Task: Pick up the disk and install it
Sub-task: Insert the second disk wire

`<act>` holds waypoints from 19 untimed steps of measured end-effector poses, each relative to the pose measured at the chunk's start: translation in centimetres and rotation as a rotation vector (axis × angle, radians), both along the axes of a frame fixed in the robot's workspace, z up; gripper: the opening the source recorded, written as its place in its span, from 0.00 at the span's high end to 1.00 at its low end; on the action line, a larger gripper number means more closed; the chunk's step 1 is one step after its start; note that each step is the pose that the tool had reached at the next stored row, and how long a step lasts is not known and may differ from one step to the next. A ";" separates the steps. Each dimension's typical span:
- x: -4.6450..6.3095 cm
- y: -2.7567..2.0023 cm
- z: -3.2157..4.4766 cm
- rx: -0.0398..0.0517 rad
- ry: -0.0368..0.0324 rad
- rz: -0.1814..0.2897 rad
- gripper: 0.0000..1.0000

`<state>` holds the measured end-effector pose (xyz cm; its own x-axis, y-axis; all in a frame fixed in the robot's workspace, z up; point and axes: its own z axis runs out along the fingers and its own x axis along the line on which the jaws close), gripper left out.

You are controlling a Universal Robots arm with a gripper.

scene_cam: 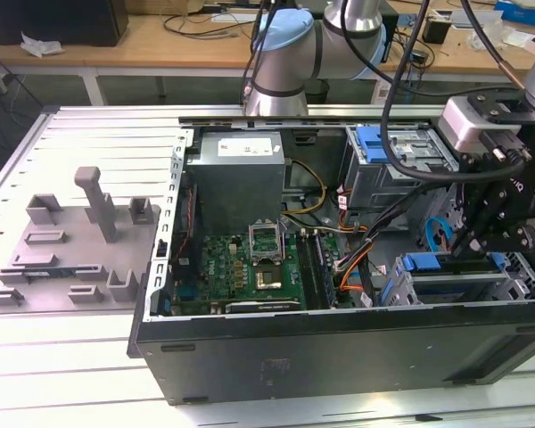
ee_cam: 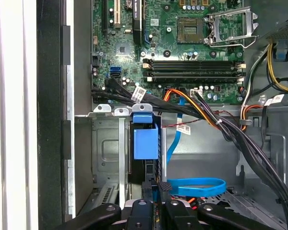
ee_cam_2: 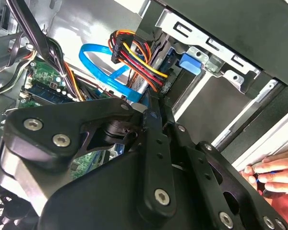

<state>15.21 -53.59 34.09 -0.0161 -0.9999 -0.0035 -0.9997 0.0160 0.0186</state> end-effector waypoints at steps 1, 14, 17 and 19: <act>0.0 0.00 -0.05 -0.0001 0.0000 0.000 0.84; -0.2 -0.01 -0.33 0.0010 -0.0002 0.003 0.76; -0.2 -0.01 -0.06 0.0004 -0.0006 0.003 0.64; -0.2 -0.01 0.29 0.0003 -0.0013 0.003 0.64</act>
